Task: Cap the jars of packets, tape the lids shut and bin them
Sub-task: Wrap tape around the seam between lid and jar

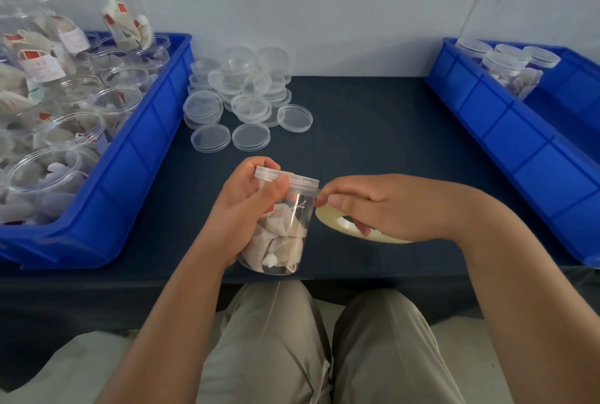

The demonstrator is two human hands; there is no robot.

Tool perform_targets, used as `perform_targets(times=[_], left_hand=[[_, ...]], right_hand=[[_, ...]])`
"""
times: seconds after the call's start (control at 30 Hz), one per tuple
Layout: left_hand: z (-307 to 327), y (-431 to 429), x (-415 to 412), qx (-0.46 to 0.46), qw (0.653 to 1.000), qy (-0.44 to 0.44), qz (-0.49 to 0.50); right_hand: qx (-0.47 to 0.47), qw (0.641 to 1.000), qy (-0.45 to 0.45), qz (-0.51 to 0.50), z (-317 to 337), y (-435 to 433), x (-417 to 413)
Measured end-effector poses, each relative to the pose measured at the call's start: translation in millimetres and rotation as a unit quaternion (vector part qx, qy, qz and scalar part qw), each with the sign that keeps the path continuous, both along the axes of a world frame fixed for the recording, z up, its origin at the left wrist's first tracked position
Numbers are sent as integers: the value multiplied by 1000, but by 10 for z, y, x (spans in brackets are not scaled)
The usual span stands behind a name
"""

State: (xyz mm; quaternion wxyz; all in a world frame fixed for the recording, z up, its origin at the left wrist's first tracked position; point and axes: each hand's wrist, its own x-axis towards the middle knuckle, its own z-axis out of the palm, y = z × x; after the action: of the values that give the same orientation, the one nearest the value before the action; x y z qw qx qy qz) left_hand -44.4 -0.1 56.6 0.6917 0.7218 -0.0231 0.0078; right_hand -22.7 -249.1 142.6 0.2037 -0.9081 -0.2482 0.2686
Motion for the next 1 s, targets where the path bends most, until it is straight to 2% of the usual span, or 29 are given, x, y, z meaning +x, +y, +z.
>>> perform_targets(times=[0.17,0.3,0.47,0.53,0.77,0.9,1.0], left_hand=[[54,41,-38,-38,999,-6,-16],[87,61,-71,-79,997,2,-21],[93,40,-132,-222,971,27,-84],[103,33,-150,-246,965,38,-82],[91,-84,-180,-219,973,44,-63],[103,-76,-150,-228,963,76,-120],[48,-55,-136,-205,969,70,-116]], right_hand=[[23,1000,-5,-18,73,-51,-87],[39,996,-38,-78,67,-76,-92],[46,992,-50,-103,24,-18,-55],[44,992,-58,-108,25,11,-41],[68,991,-40,-104,-28,68,-55],[79,991,-37,-100,-52,24,-60],[99,991,-7,-86,-64,-16,-83]])
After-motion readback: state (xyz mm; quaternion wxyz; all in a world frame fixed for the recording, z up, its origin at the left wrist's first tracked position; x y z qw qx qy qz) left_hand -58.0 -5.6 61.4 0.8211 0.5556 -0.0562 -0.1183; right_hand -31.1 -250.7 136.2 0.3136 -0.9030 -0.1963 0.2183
